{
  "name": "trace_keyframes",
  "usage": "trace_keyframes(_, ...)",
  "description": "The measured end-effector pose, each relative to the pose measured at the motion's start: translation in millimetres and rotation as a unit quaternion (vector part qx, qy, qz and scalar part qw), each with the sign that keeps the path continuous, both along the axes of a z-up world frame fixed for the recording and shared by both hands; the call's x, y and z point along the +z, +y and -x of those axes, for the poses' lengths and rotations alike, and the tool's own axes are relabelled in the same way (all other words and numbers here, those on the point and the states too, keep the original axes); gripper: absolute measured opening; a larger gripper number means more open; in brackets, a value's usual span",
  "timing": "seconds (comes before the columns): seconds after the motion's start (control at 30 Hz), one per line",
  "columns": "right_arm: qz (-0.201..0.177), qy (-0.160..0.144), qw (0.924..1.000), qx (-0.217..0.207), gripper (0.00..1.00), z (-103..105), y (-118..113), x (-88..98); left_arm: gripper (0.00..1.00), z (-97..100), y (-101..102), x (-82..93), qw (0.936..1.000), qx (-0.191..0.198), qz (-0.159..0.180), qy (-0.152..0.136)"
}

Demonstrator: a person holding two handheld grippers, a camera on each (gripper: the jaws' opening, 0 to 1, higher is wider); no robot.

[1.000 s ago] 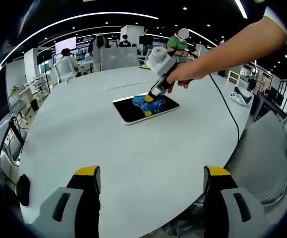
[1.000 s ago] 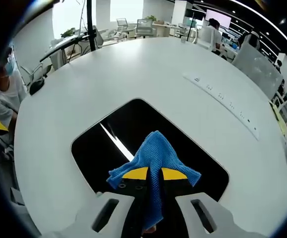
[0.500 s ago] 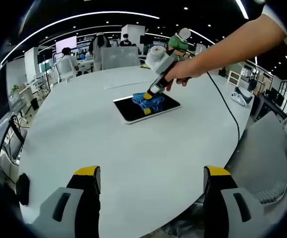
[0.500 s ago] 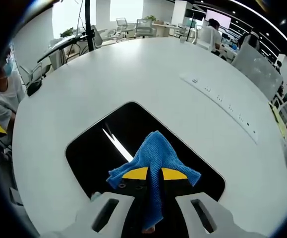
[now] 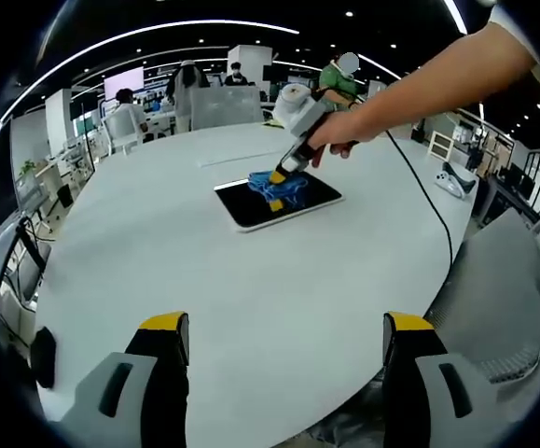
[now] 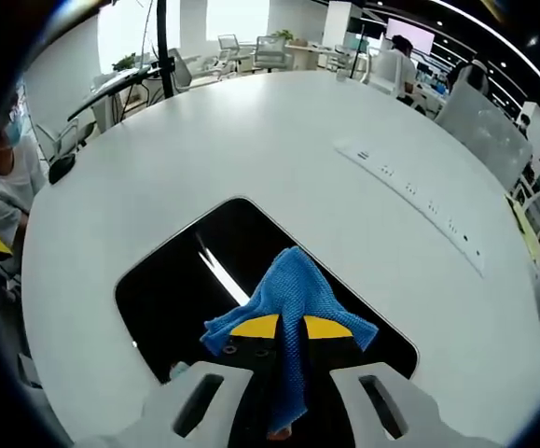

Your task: Wipe the mirror surface with the cleaning cloth until all visible marks leave the cleaned area.

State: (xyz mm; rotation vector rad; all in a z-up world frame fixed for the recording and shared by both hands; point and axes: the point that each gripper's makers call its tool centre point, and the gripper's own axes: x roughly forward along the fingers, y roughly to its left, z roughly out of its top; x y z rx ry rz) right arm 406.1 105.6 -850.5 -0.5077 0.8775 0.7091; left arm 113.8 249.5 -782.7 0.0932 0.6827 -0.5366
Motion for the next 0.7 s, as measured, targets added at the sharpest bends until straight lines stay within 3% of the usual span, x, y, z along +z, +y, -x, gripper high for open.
trace_keyframes(0.7, 0.002, -0.002, 1.0000, 0.001, 0.04, -8.7, 0.9, -2.1, 0.86, 2.6, -0.9, -4.8, 1.0000, -0.004, -0.005, 0.006)
